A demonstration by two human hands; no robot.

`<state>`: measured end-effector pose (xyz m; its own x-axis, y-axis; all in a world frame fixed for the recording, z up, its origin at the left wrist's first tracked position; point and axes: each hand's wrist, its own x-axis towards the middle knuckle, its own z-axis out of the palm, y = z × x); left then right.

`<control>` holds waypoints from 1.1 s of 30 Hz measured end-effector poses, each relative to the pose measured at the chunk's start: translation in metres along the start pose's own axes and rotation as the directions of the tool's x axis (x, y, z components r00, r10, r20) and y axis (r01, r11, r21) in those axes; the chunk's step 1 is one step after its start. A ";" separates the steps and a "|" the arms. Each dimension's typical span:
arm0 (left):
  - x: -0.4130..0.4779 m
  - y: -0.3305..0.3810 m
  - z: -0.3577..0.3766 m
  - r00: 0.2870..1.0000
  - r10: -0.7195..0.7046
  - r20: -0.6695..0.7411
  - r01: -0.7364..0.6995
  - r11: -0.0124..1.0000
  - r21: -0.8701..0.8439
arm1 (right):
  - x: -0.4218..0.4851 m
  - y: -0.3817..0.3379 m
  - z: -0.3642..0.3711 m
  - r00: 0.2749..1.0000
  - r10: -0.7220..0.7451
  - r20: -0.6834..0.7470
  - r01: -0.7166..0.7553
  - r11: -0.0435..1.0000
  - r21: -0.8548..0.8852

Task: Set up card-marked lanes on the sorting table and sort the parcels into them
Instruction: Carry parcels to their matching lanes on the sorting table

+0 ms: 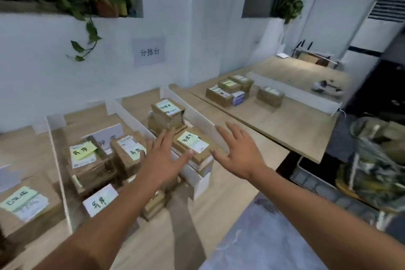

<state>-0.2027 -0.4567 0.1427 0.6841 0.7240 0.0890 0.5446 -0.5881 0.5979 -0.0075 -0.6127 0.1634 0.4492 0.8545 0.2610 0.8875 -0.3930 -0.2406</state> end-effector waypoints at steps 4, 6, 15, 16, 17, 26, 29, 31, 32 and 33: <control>0.038 0.095 0.069 0.997 0.071 0.015 -0.071 0.997 0.005 | -0.021 0.098 -0.035 0.995 0.094 -0.040 -0.093 0.996 0.010; 0.058 0.144 0.106 0.995 0.092 0.035 -0.091 0.996 -0.011 | -0.031 0.152 -0.053 0.987 0.140 -0.073 -0.139 0.990 0.015; 0.124 0.299 0.231 0.991 0.132 0.035 -0.129 0.988 -0.081 | -0.047 0.349 -0.106 0.983 0.183 -0.034 -0.184 0.982 -0.040; 0.132 0.308 0.240 0.992 0.124 0.039 -0.120 0.989 -0.085 | -0.043 0.363 -0.108 0.983 0.183 -0.028 -0.184 0.982 -0.035; 0.142 0.318 0.248 0.992 0.120 0.044 -0.116 0.990 -0.080 | -0.036 0.377 -0.111 0.983 0.184 -0.027 -0.184 0.982 -0.027; 0.281 0.383 0.328 0.984 0.176 0.021 -0.174 0.982 -0.074 | 0.070 0.515 -0.103 0.977 0.198 -0.083 -0.197 0.980 0.021; 0.343 0.397 0.359 0.983 0.177 0.039 -0.173 0.981 -0.087 | 0.116 0.566 -0.090 0.972 0.225 -0.070 -0.223 0.974 0.043; 0.385 0.409 0.377 0.986 0.156 0.064 -0.148 0.983 -0.109 | 0.145 0.599 -0.085 0.971 0.238 -0.037 -0.237 0.971 0.042; 0.404 0.415 0.384 0.986 0.151 0.072 -0.141 0.983 -0.121 | 0.159 0.615 -0.083 0.972 0.234 -0.020 -0.233 0.972 0.032; 0.423 0.422 0.392 0.985 0.155 0.072 -0.144 0.981 -0.129 | 0.174 0.631 -0.082 0.973 0.229 -0.011 -0.229 0.973 0.024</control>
<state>0.5066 -0.5396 0.1203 0.7933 0.5964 0.1225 0.3730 -0.6350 0.6765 0.6393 -0.7405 0.1337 0.6419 0.7377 0.2093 0.7583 -0.5701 -0.3163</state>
